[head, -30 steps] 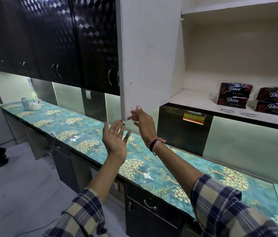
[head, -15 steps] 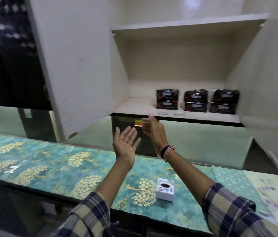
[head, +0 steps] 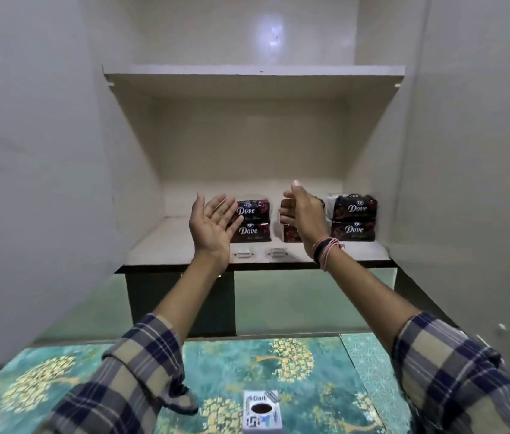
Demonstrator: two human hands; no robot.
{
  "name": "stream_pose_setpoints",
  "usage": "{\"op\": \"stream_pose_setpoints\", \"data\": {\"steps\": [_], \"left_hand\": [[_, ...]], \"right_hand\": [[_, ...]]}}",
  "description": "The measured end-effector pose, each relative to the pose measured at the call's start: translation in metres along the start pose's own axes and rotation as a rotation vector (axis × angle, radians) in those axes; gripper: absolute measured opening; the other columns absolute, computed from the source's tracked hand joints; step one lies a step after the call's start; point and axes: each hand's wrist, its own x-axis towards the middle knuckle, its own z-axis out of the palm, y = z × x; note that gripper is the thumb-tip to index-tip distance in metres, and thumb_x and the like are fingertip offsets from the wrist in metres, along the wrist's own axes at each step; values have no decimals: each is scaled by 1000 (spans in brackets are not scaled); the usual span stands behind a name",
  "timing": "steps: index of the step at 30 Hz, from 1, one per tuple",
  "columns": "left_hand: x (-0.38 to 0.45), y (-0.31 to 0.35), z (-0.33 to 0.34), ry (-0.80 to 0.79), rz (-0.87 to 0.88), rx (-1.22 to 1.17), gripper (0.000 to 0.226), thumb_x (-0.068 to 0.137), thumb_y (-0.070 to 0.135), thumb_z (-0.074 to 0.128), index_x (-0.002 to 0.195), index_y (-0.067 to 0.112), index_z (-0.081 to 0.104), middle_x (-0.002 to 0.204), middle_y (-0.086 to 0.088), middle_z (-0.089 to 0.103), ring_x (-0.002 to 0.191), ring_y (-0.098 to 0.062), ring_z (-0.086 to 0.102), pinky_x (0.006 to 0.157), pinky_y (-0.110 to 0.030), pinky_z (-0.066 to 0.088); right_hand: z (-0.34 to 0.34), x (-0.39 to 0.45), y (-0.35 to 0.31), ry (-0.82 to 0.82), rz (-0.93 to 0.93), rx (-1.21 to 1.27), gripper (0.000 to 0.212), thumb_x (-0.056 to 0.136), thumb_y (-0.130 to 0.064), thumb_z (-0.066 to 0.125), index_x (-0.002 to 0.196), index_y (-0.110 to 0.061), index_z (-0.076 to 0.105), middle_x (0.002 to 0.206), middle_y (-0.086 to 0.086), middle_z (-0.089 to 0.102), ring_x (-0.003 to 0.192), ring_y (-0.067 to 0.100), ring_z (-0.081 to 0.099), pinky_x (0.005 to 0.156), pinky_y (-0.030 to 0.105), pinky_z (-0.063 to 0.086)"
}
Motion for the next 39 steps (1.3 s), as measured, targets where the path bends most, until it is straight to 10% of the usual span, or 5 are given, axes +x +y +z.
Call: {"op": "stream_pose_setpoints", "data": {"steps": [6,13,24,31,39], "left_hand": [[62,15,-22,-11,9,28,64,102,55,44,137,4,59,134,-18,68,127,-28,65,111,-50,49],[106,19,-50,15,4,36,63,100,56,47,135,6,62,130,-15,71,124,-26,67,109,-51,50],[121,22,-65,54,44,93,57,102,51,48,135,7,62,128,-14,73,123,-24,68,107,-51,52],[115,27,-71,97,54,103,53,102,50,48,132,9,64,125,-12,75,124,-24,68,106,-51,52],[94,29,-75,138,57,87,54,101,49,49,134,9,63,125,-15,75,123,-25,68,103,-49,53]], "right_hand": [[45,73,10,69,17,-296,56,92,-50,52,86,4,65,79,12,66,76,28,66,87,56,59],[80,144,22,-128,50,-979,30,91,-32,61,73,-10,50,76,8,52,76,29,51,51,29,31],[118,177,28,-481,280,-1445,39,91,-44,68,101,-7,63,110,6,61,109,31,63,101,40,50],[125,240,73,-530,321,-1379,107,54,-78,69,146,-27,53,150,-3,56,131,25,59,112,41,46],[118,177,43,-160,378,-436,108,32,-12,96,131,-4,53,109,17,69,96,39,70,87,50,61]]}}
